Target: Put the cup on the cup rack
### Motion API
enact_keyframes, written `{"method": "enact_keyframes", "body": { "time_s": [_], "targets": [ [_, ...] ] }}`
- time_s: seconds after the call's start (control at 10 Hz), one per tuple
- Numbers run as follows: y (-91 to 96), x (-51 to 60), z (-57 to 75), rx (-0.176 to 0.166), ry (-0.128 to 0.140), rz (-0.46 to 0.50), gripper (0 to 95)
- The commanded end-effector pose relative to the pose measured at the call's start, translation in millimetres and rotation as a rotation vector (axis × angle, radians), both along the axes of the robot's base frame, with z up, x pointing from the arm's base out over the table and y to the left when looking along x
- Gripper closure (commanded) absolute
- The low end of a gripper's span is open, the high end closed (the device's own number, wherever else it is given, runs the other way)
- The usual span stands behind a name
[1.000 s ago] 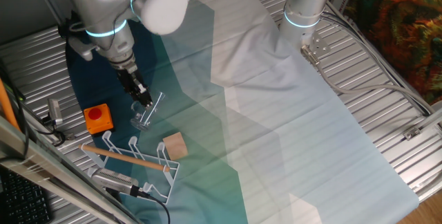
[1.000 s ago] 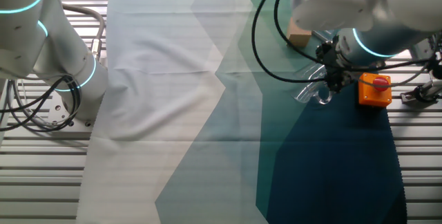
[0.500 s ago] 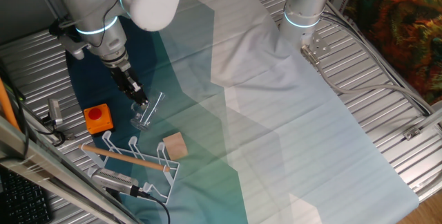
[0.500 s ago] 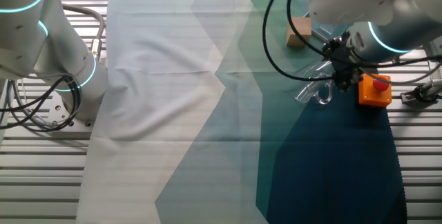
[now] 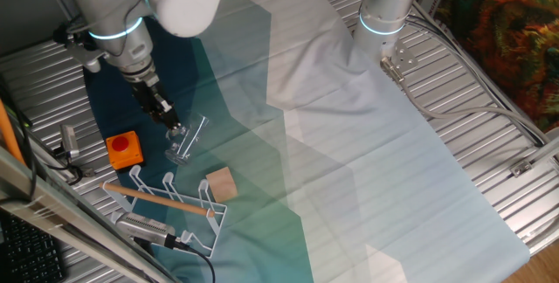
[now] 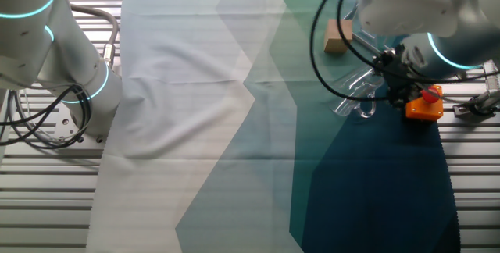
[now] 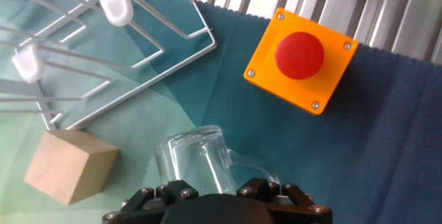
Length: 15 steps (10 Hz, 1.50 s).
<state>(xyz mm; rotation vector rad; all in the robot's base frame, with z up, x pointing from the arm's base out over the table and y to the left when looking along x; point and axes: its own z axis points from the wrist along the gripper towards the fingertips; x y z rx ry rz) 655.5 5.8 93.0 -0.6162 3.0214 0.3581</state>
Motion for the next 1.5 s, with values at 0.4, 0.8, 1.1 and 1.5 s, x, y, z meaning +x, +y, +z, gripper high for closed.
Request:
{"method": "enact_keyframes", "body": {
  "time_s": [0.4, 0.8, 1.1, 1.5],
  "targets": [
    [-8.1, 2.7, -6.2, 0.003, -0.021, 0.013, 38.0],
    [-11.8, 3.7, -10.2, 0.004, -0.03, 0.028, 57.0],
    [-16.2, 1.8, -15.0, 0.006, -0.039, 0.035, 57.0],
    [-26.9, -4.0, -27.5, 0.017, -0.06, 0.041, 57.0]
  ]
}}
